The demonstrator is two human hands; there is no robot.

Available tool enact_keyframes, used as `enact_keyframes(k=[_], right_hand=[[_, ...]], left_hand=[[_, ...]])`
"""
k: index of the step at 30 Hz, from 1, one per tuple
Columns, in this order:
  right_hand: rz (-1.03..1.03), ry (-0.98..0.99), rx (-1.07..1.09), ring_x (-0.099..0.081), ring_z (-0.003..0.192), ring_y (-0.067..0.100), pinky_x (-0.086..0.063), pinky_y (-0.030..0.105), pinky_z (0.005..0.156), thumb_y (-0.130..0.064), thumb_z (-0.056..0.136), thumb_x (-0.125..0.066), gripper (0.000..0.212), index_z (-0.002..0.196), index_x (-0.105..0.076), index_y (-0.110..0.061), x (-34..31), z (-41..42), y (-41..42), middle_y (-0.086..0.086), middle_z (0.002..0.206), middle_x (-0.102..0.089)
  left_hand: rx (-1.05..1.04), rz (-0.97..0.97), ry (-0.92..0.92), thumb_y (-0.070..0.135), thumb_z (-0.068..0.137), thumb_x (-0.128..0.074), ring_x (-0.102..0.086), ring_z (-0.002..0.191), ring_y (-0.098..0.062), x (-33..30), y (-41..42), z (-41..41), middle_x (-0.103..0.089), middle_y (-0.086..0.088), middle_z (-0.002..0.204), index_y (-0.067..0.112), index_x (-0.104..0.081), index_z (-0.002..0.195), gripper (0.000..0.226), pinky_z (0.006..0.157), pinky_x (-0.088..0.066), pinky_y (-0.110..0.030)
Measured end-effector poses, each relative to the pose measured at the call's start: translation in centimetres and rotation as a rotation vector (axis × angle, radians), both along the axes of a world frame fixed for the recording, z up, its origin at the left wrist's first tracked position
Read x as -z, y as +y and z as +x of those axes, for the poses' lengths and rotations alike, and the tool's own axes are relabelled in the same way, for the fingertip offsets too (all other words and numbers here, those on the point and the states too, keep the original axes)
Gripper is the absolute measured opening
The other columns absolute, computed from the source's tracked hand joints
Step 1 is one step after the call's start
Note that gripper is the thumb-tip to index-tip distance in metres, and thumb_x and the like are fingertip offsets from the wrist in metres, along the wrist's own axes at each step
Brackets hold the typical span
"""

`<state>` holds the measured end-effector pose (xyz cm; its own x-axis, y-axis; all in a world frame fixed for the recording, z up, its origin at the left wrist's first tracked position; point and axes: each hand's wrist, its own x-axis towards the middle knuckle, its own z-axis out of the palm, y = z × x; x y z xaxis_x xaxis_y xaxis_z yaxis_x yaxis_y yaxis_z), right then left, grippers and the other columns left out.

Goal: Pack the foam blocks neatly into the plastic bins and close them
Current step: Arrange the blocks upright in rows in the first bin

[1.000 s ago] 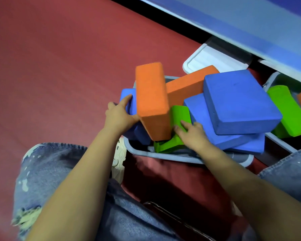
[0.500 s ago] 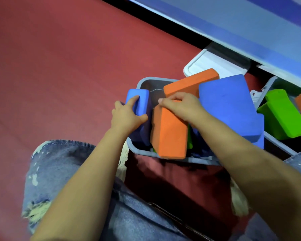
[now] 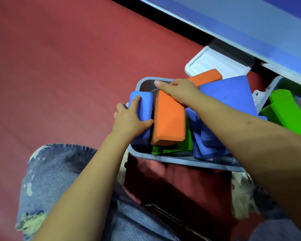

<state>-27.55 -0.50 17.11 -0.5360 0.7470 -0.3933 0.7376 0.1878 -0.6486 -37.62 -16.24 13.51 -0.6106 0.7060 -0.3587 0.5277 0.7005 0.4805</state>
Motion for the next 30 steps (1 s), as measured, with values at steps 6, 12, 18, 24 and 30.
enact_keyframes(k=[6, 12, 18, 24, 30], right_hand=[[0.034, 0.031, 0.03, -0.057, 0.075, 0.012, -0.043, 0.029, 0.065, -0.075, 0.076, -0.051, 0.058, 0.085, -0.056, -0.018, 0.6, -0.8, -0.5, -0.005, 0.079, -0.06], [-0.509, 0.467, 0.349, -0.055, 0.114, 0.016, -0.045, 0.038, 0.096, -0.072, 0.088, -0.024, 0.064, 0.124, -0.05, -0.026, 1.5, 4.4, -1.0, -0.001, 0.119, -0.059], [-0.486, 0.128, 0.37, -0.051, 0.121, 0.018, -0.04, 0.032, 0.099, -0.043, 0.089, -0.057, 0.053, 0.132, -0.046, -0.013, 11.1, 10.9, -7.9, -0.001, 0.128, -0.054], [-0.254, -0.247, 0.47, -0.025, 0.139, 0.037, -0.027, 0.044, 0.112, -0.05, 0.077, -0.069, 0.11, 0.15, 0.0, -0.006, 14.4, 9.1, -9.5, 0.021, 0.153, -0.015], [-0.185, -0.263, 0.558, -0.042, 0.125, 0.04, -0.038, 0.041, 0.101, -0.045, 0.07, -0.078, 0.113, 0.149, -0.008, -0.005, 15.1, 8.6, -10.4, 0.018, 0.143, -0.024]], left_hand=[[-0.151, 0.144, -0.464, 0.069, 0.082, -0.051, -0.016, 0.145, -0.029, -1.9, 1.0, 0.0, -0.009, -0.005, 0.158, 0.052, -0.013, 0.146, 0.077, 0.112, -0.021, -0.047], [-0.008, 0.028, -0.347, 0.071, 0.07, -0.063, 0.007, 0.147, -0.033, -1.8, 1.3, 1.0, 0.028, -0.001, 0.156, 0.052, 0.001, 0.147, 0.102, 0.118, -0.011, -0.054], [0.024, 0.028, -0.396, 0.074, 0.063, -0.068, -0.003, 0.148, -0.031, -1.6, 0.9, -0.2, 0.023, 0.007, 0.158, 0.058, -0.001, 0.143, 0.106, 0.116, -0.017, -0.056], [0.016, 0.01, -0.414, 0.071, 0.066, -0.068, -0.005, 0.147, -0.03, -1.7, 0.6, -0.2, 0.023, 0.011, 0.157, 0.056, -0.006, 0.145, 0.102, 0.115, -0.019, -0.056], [0.0, 0.006, -0.422, 0.077, 0.055, -0.064, -0.005, 0.147, -0.029, -2.0, 0.7, -0.3, 0.021, 0.013, 0.157, 0.056, -0.008, 0.145, 0.108, 0.115, -0.018, -0.056]])
